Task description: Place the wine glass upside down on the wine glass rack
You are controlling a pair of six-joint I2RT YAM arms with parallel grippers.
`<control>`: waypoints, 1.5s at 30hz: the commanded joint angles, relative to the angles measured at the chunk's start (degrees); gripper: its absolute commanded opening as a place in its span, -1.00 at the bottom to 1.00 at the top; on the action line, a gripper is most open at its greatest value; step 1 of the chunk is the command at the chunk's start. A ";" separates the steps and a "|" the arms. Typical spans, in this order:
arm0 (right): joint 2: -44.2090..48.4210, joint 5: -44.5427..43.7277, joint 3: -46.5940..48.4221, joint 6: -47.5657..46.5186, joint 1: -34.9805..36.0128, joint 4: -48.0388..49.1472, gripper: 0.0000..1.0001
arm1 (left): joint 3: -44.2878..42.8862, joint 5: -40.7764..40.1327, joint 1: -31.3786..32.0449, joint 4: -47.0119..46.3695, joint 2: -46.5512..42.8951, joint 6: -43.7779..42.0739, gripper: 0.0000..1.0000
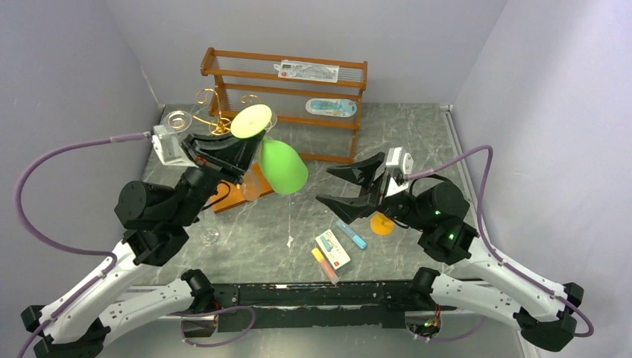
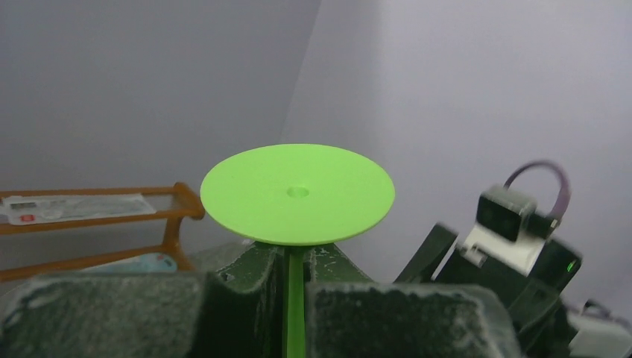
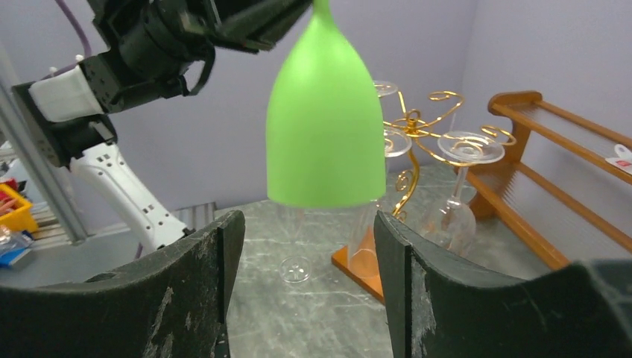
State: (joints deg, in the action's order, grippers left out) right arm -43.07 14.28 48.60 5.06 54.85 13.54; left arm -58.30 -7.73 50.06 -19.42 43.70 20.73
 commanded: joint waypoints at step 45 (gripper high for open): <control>-23.22 -4.56 18.93 53.69 0.04 -8.27 -0.54 | 12.44 14.13 -0.20 10.90 -9.18 -28.42 -0.90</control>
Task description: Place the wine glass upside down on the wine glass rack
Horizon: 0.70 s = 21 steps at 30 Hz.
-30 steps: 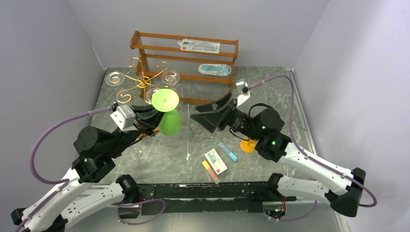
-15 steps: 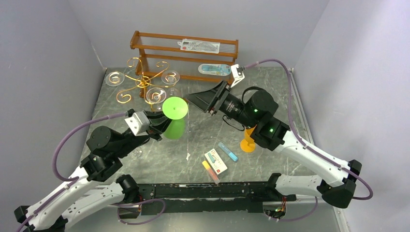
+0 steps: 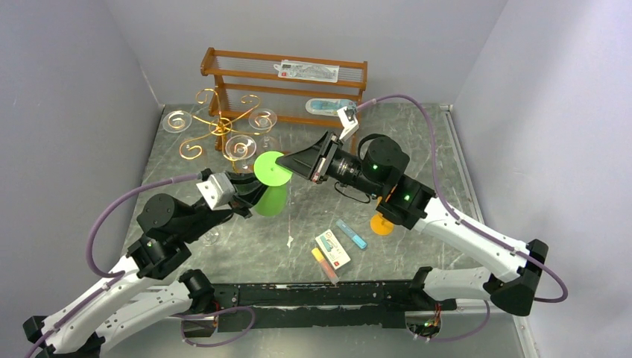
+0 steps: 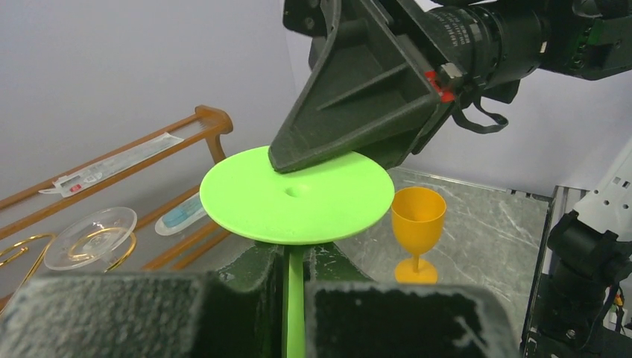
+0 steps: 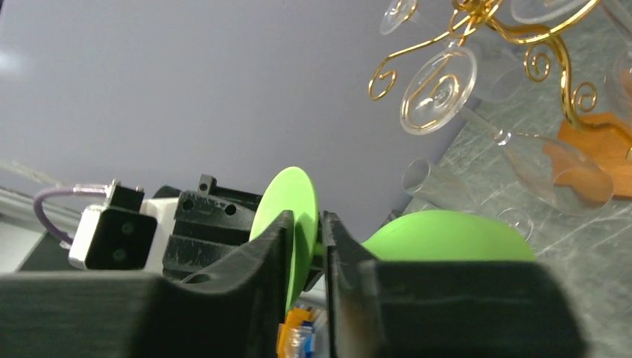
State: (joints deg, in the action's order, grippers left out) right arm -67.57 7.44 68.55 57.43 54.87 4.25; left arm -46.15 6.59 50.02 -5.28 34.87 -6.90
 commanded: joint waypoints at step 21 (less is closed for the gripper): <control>0.85 -20.85 7.23 1.43 -0.61 -9.92 -1.00 | -4.88 -6.34 -0.13 3.49 -4.46 3.86 0.52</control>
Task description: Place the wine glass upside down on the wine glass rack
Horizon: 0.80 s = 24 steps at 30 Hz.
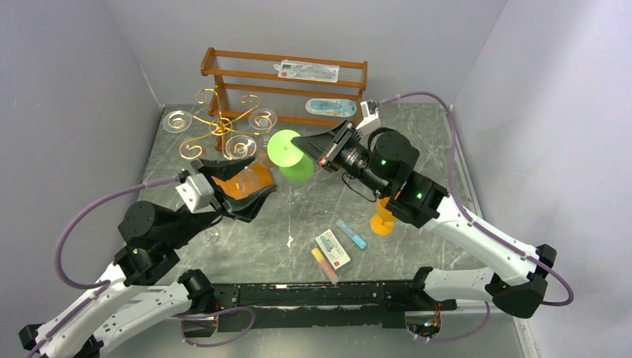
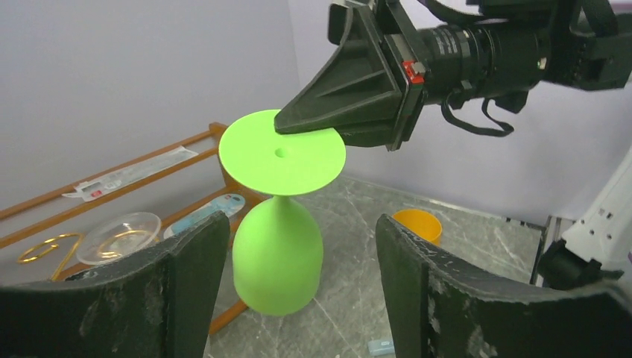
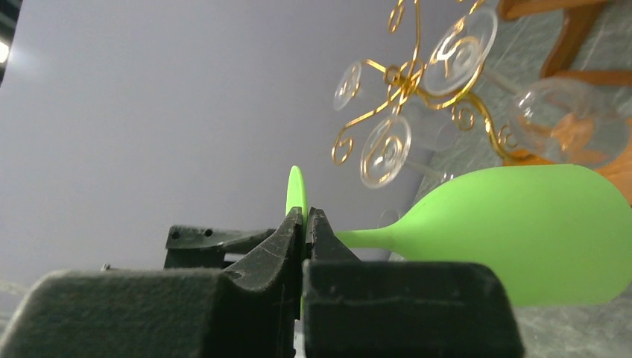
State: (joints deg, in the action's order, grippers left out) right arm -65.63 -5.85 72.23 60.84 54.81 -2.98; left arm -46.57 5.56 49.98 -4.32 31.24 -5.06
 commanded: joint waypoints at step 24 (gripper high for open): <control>-27.13 -3.04 22.38 -6.94 -13.11 4.62 -1.00 | -16.60 -24.86 -0.10 14.16 -1.41 6.49 0.59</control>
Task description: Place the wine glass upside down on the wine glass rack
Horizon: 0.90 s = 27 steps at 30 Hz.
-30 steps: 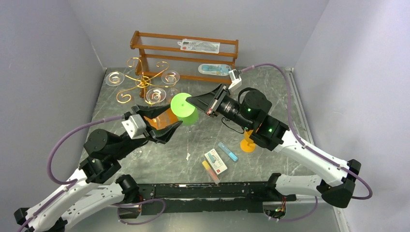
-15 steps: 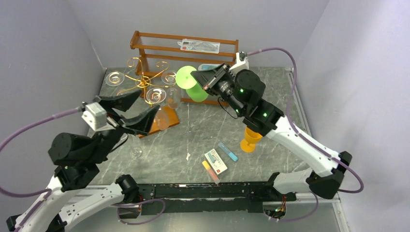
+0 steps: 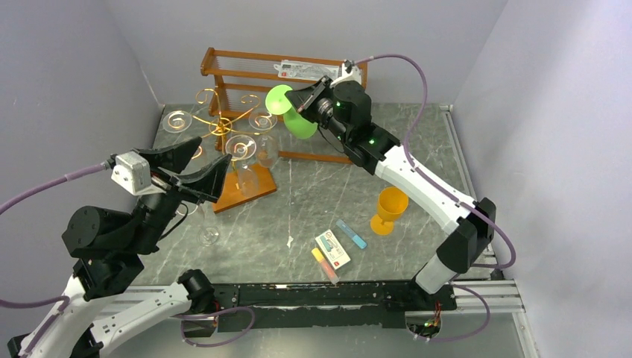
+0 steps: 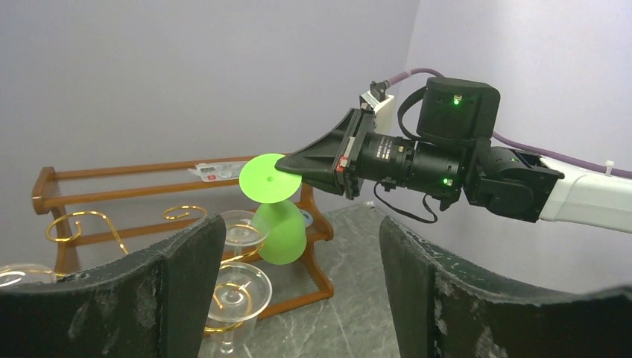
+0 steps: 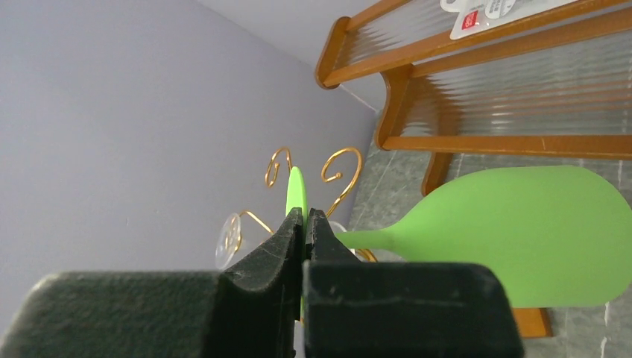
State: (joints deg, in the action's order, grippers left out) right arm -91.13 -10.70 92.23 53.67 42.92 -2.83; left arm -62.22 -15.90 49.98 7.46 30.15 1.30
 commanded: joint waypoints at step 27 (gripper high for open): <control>-22.05 17.77 20.50 16.50 -4.75 5.06 -1.00 | -2.14 0.36 -0.13 4.74 1.31 1.95 0.58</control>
State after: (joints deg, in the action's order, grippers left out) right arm -111.22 3.84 109.14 67.51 38.52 2.17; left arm -62.39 -19.46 49.98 9.74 29.54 3.86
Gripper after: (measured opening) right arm 0.027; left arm 0.796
